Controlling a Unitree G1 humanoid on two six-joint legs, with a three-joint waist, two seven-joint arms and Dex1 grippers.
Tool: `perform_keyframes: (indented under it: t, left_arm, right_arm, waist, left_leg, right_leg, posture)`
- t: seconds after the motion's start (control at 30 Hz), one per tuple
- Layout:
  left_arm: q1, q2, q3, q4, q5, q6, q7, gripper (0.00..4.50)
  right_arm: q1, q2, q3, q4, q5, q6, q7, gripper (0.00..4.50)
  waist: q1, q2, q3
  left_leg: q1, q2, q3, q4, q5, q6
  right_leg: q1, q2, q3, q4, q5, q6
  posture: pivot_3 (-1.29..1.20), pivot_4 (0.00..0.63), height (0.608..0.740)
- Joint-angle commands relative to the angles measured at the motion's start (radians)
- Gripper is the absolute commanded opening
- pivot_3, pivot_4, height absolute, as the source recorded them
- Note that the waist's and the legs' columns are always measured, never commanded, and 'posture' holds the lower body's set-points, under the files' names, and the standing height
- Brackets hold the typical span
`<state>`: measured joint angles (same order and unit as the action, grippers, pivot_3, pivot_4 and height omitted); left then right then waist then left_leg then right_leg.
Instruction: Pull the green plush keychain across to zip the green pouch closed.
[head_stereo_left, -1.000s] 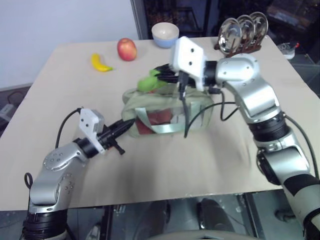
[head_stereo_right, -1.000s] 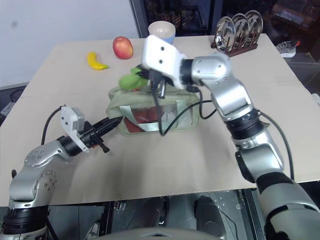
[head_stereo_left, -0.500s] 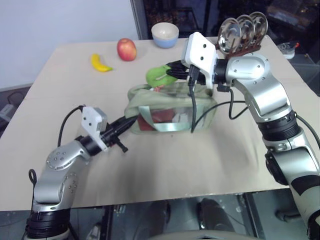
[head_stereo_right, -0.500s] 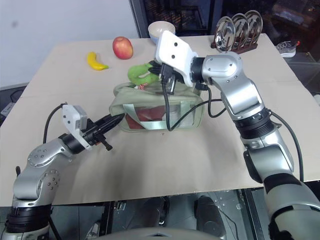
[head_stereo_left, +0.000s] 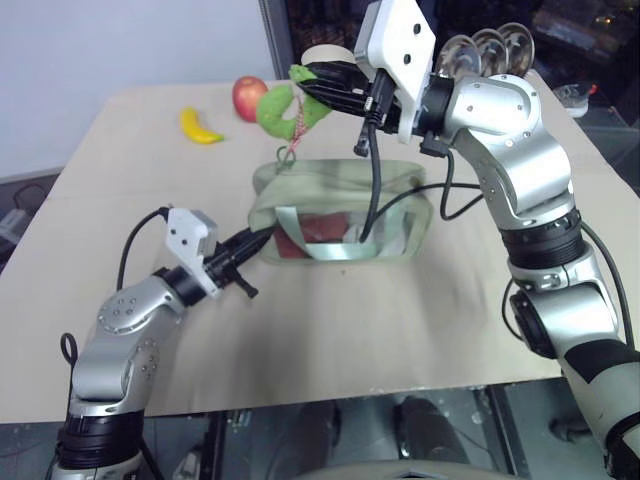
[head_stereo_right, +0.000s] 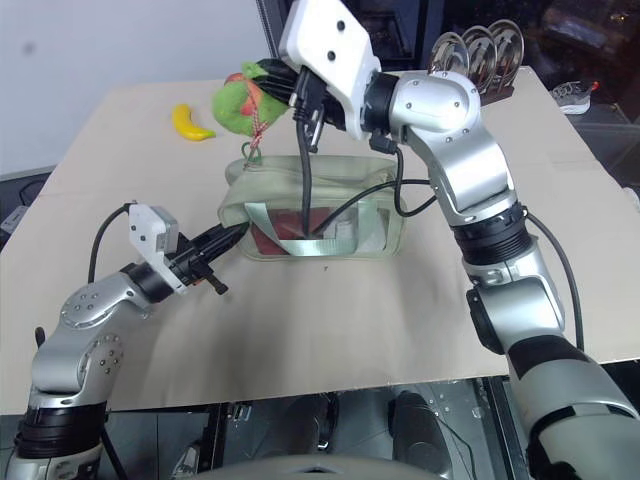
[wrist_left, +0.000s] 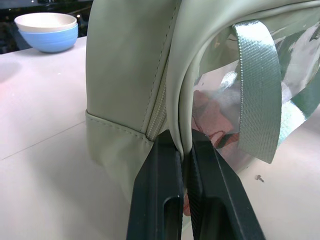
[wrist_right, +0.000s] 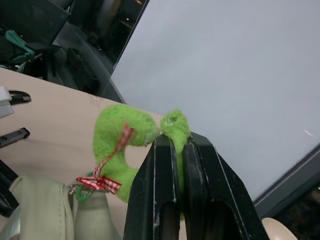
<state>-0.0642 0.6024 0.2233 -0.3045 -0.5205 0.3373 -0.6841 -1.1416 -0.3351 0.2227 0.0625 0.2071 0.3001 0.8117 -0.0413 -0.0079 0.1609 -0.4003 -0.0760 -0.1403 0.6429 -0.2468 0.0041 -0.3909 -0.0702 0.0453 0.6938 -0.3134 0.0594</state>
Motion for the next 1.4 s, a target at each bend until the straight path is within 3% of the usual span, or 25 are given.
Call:
perform_keyframes:
  t: [0.03,0.4,0.63,0.87,0.97,1.1,1.17,1.27,1.4]
  left_arm:
    - [0.059,0.002,0.019,0.04,0.033,0.032,0.035,0.0]
    - [0.067,-0.011,0.045,0.038,-0.003,0.064,0.083,0.0]
    - [0.033,-0.016,0.045,0.064,-0.007,0.076,0.086,0.0]
    - [0.018,-0.01,0.043,0.089,0.002,0.068,0.075,0.0]
    - [0.013,-0.014,0.031,0.096,0.007,0.065,0.072,0.0]
    - [0.007,-0.013,0.027,0.115,0.011,0.056,0.068,0.0]
    - [0.005,-0.012,0.029,0.119,0.011,0.053,0.066,0.0]
    - [0.007,-0.006,0.028,0.119,0.012,0.047,0.06,0.0]
    - [0.014,-0.001,0.027,0.124,0.019,0.039,0.055,0.0]
  right_arm:
    - [-0.025,-0.099,-0.135,0.04,-0.042,-0.076,-0.064,0.08]
    - [0.197,-0.266,-0.239,0.047,-0.08,-0.048,-0.143,0.08]
    - [0.441,-0.209,-0.265,0.075,-0.1,-0.032,-0.284,0.08]
    - [0.674,-0.179,-0.209,0.036,-0.156,-0.046,-0.334,0.08]
    - [0.731,-0.161,-0.165,0.088,-0.201,-0.066,-0.356,0.08]
    - [0.747,-0.137,-0.125,0.164,-0.249,-0.095,-0.387,0.08]
    - [0.739,-0.102,-0.152,0.129,-0.195,-0.084,-0.377,0.08]
    - [0.669,0.009,-0.321,-0.048,0.098,0.051,-0.361,0.08]
    - [0.585,-0.023,-0.414,-0.118,0.167,0.1,-0.38,0.08]
  waist:
    - [0.0,0.0,0.0]
    - [-0.002,0.0,0.0]
    - [0.0,0.0,0.0]
    - [-0.002,0.001,-0.001]
    - [-0.002,0.002,-0.002]
    - [-0.001,0.002,-0.002]
    - [-0.002,0.001,-0.003]
    - [-0.004,0.001,-0.003]
    - [0.001,0.004,-0.001]
  left_leg:
    - [0.0,0.0,0.0,0.0,0.0,0.0]
    - [0.001,0.001,0.005,-0.001,0.0,0.0]
    - [0.001,0.001,0.006,0.0,0.0,0.0]
    - [0.002,0.003,0.007,0.0,0.0,0.0]
    - [0.003,0.004,0.009,0.0,0.0,0.001]
    - [0.017,0.006,0.009,-0.001,-0.003,0.005]
    - [0.02,0.008,0.009,-0.002,-0.003,0.005]
    - [0.02,0.011,0.01,-0.002,-0.003,0.005]
    - [0.018,0.01,0.01,-0.002,-0.003,0.005]
  right_leg:
    - [0.0,0.0,0.0,0.0,0.0,0.0]
    - [-0.001,0.0,0.005,0.002,0.0,0.0]
    - [0.0,0.001,0.006,0.002,0.0,0.0]
    - [0.0,0.002,0.007,0.002,0.0,0.0]
    - [0.0,0.003,0.008,0.003,0.0,0.0]
    - [0.014,0.006,0.008,0.001,0.0,0.0]
    - [0.016,0.007,0.008,0.001,0.0,0.0]
    - [0.016,0.01,0.009,0.002,0.001,-0.002]
    - [0.013,0.009,0.009,0.001,0.002,-0.002]
  posture:
    - [0.0,0.15,0.74]
    - [0.0,0.15,0.74]
    - [0.0,0.15,0.74]
    - [0.0,0.15,0.74]
    - [0.0,0.15,0.74]
    - [0.0,0.15,0.74]
    - [0.0,0.15,0.74]
    - [0.0,0.15,0.74]
    - [0.0,0.15,0.74]
